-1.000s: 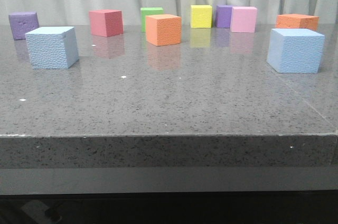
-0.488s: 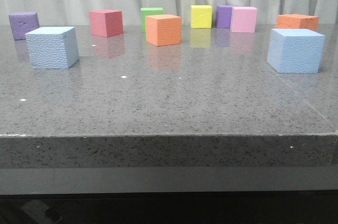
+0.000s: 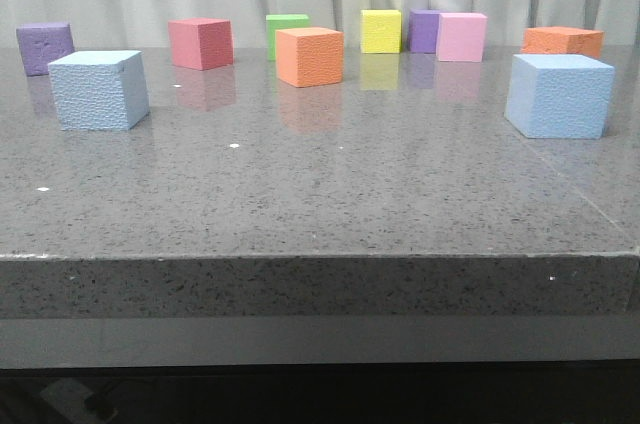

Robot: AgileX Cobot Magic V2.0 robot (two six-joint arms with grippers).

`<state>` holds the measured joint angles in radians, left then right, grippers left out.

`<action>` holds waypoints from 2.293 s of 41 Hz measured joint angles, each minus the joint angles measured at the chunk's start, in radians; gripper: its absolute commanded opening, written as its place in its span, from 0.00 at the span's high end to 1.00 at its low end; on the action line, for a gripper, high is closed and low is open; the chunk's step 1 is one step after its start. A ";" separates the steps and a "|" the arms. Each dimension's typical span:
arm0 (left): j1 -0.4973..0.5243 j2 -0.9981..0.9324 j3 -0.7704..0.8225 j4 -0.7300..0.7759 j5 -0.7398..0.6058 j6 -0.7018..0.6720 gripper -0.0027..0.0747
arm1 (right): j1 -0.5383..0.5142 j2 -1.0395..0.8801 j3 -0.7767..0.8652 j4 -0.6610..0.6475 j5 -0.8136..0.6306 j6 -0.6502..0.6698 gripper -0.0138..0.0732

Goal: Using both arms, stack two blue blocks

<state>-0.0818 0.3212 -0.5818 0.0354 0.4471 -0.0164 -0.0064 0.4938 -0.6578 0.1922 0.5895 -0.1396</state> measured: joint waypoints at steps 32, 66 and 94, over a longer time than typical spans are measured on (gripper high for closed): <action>0.000 0.000 0.000 0.001 0.000 0.000 0.49 | 0.005 0.281 -0.283 0.153 0.170 -0.022 0.18; 0.000 0.000 0.000 0.002 0.002 0.000 0.49 | 0.172 1.151 -0.904 -0.166 0.471 0.281 0.17; 0.000 0.000 0.000 0.002 0.002 0.000 0.49 | 0.172 1.391 -0.990 -0.192 0.477 0.297 0.27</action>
<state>-0.0818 0.3212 -0.5818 0.0377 0.4490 -0.0164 0.1658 1.8846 -1.6474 0.0000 1.0664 0.1575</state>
